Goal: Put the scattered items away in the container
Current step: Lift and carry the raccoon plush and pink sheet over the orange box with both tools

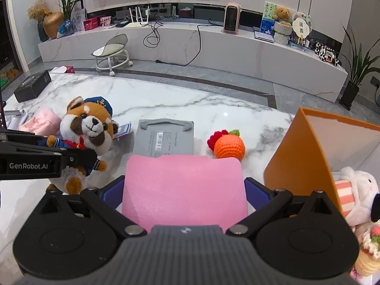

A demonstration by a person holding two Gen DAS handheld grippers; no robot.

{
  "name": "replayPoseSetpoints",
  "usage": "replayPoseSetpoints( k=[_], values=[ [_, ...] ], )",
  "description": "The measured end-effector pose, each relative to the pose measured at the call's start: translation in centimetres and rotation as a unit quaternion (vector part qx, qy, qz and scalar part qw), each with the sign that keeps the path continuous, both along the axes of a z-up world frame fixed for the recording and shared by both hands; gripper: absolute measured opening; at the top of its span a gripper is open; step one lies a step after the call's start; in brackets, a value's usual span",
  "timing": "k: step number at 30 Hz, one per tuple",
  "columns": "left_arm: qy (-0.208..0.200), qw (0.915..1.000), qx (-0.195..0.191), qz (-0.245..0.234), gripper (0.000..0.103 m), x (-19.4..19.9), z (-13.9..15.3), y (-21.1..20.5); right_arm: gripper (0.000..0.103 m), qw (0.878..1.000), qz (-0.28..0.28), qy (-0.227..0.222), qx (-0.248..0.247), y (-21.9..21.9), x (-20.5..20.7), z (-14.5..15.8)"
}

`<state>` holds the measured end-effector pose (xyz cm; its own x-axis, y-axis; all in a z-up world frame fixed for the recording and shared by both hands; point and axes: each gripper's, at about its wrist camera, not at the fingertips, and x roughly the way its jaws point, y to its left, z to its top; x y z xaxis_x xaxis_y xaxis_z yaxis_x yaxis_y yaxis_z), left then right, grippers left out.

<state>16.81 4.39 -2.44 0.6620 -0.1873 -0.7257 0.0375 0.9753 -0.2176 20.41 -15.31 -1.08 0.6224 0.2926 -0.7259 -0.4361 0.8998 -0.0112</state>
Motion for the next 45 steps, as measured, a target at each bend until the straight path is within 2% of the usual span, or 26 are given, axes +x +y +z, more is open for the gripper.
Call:
replayPoseSetpoints(
  k=[11,17,23,30,38,45],
  values=[
    [-0.02,0.9997,0.013,-0.009,0.043,-1.0,2.3,-1.5,0.101,0.999,-0.007,-0.035,0.02,-1.2,-1.4,3.4],
    [-0.033,0.9988,0.028,-0.025,0.043,-1.7,3.8,-3.3,0.101,0.997,-0.023,-0.059,0.042,-2.8,-2.3,5.9],
    [-0.048,0.9979,0.026,-0.034,0.043,-1.5,5.6,-5.2,0.101,0.994,-0.044,-0.078,0.055,-5.3,-3.1,7.8],
    [-0.077,0.9946,0.023,-0.065,0.043,-1.1,8.4,-9.2,0.101,0.99,-0.081,-0.093,0.065,-9.7,-4.2,9.1],
    [-0.087,0.9902,0.026,-0.106,0.043,-0.4,9.4,-14.6,0.101,0.982,-0.124,-0.12,0.073,-13.5,-4.7,11.1],
    [-0.091,0.9872,0.031,-0.127,0.043,0.4,9.6,-18.3,0.101,0.977,-0.161,-0.122,0.064,-16.5,-4.3,11.0]
  ],
)
